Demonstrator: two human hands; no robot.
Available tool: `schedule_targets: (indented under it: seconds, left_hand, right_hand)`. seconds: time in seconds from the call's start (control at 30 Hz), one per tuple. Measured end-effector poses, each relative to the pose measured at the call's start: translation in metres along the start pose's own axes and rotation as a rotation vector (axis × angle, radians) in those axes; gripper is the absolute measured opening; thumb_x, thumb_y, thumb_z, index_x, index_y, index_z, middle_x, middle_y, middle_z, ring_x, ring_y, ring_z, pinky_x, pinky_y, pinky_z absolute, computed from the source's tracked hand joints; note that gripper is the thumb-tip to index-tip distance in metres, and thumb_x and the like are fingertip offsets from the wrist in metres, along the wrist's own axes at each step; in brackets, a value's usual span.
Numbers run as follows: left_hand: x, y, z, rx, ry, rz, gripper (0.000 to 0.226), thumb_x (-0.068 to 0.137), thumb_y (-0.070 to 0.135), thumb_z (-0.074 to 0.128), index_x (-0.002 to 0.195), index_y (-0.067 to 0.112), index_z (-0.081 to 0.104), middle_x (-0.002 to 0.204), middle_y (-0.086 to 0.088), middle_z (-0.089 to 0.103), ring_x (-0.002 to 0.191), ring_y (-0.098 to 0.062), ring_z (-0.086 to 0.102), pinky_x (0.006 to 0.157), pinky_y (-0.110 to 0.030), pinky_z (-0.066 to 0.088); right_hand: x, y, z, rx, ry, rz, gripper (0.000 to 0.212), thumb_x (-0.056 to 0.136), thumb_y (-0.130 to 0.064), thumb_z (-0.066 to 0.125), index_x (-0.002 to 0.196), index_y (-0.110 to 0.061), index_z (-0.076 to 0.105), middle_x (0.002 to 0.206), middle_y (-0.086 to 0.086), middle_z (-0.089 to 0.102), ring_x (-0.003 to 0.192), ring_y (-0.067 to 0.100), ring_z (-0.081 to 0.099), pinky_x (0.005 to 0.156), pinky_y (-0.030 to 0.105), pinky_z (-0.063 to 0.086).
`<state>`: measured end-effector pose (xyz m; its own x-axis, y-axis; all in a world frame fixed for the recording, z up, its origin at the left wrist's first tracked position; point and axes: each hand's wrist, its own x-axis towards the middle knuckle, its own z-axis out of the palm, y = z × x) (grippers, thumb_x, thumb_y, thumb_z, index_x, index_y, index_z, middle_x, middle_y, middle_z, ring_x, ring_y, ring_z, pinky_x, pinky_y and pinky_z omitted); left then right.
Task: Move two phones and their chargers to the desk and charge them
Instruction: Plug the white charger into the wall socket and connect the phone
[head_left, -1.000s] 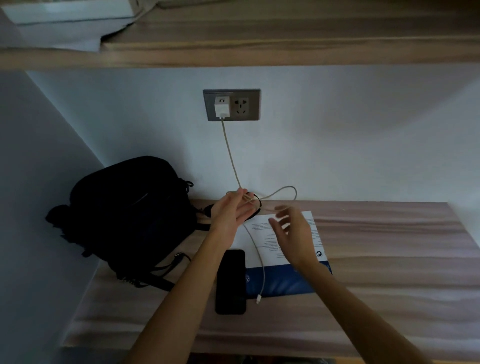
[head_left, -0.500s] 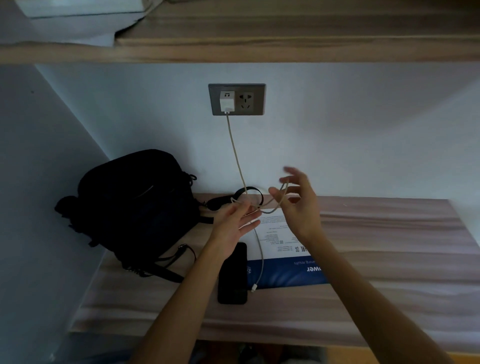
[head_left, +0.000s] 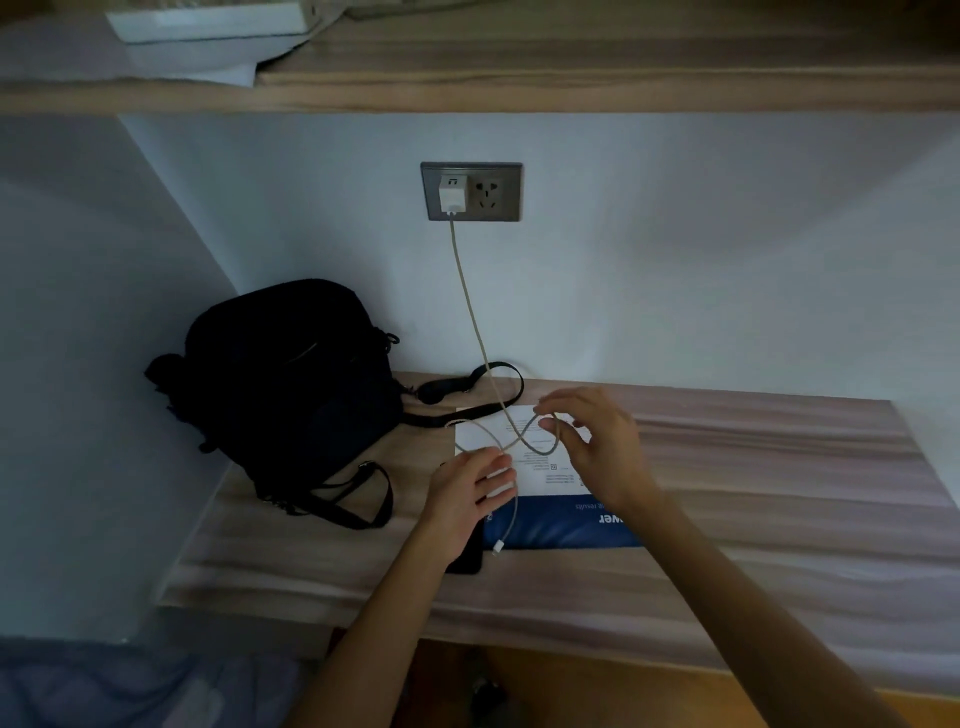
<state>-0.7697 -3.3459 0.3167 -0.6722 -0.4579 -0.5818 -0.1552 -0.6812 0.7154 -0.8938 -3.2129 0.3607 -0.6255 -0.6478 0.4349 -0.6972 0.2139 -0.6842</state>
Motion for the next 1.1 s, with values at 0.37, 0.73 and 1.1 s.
schedule_targets:
  seconds: [0.37,0.73,1.1]
  left_hand:
    - [-0.081,-0.073,-0.016,-0.113,0.066,-0.079,0.022,0.089,0.018,0.070,0.109,0.007,0.069,0.096,-0.006,0.079,0.096,-0.022,0.074,0.071,-0.031,0.060]
    - [-0.130,-0.074,-0.012,0.602,0.597,0.297,0.029,0.096,0.040,0.059,0.098,0.012,0.067,0.094,-0.010,0.071,0.078,-0.015,0.063,0.062,-0.029,0.050]
    - [-0.128,0.002,0.034,0.298,-0.197,0.117,0.041,0.096,0.038,0.063,0.120,0.005,0.070,0.113,-0.017,0.074,0.100,-0.026,0.071,0.088,-0.041,0.057]
  right_hand:
    - [-0.054,-0.042,-0.029,0.242,-0.258,0.290,0.032,0.093,-0.014,0.067,0.125,-0.014,0.062,0.107,-0.003,0.073,0.095,0.009,0.069,0.086,0.007,0.047]
    - [-0.097,-0.066,-0.037,-0.093,-0.206,-0.318,0.036,0.078,0.017,0.068,0.105,-0.007,0.074,0.086,0.000,0.074,0.089,0.030,0.061,0.080,0.033,0.039]
    - [-0.115,-0.080,-0.033,0.007,-0.180,-0.443,0.042,0.066,0.023,0.058,0.088,-0.009,0.076,0.078,-0.003,0.070,0.095,0.025,0.060,0.082,0.038,0.045]
